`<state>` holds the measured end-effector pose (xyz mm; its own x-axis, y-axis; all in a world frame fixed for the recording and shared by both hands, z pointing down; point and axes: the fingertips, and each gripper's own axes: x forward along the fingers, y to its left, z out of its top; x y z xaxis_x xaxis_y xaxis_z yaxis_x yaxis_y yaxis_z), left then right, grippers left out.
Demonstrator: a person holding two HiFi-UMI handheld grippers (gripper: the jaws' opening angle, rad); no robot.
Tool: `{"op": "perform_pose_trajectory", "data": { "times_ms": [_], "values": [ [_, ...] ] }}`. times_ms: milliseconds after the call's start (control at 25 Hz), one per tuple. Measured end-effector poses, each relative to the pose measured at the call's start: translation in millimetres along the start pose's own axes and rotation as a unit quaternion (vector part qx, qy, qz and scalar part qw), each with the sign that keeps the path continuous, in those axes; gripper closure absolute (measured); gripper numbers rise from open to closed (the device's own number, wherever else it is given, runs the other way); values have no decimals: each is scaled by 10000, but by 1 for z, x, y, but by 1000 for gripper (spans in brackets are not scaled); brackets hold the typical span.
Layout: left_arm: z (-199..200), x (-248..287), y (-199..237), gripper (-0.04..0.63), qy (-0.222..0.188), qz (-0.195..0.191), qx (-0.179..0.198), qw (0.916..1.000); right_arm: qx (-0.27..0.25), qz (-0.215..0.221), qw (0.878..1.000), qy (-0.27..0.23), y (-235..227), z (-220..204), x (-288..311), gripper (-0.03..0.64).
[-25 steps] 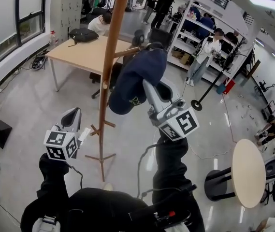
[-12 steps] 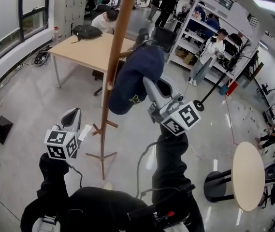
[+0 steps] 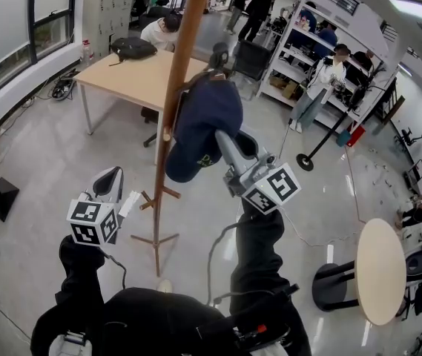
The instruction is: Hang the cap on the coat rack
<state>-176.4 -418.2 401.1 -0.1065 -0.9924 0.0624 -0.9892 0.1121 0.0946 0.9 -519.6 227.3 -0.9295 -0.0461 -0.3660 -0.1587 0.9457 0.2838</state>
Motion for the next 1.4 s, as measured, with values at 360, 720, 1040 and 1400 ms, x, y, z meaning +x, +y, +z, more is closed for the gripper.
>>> {"op": "perform_pose_trajectory", "data": {
  "times_ms": [360, 720, 1040, 1400],
  "values": [
    [-4, 5, 1, 594, 63, -34, 20, 10000, 121, -64, 9998, 111, -1, -21, -10, 577],
    [-9, 7, 1, 594, 128, -71, -28, 9999, 235, -55, 9994, 233, 2, -33, -7, 577],
    [-13, 3, -4, 594, 139, -57, -59, 9999, 369, -69, 9984, 422, 6, -47, -11, 577],
    [-17, 4, -8, 594, 185, -121, -35, 9997, 574, -412, 9956, 617, 1, -64, -19, 564]
  ]
}}
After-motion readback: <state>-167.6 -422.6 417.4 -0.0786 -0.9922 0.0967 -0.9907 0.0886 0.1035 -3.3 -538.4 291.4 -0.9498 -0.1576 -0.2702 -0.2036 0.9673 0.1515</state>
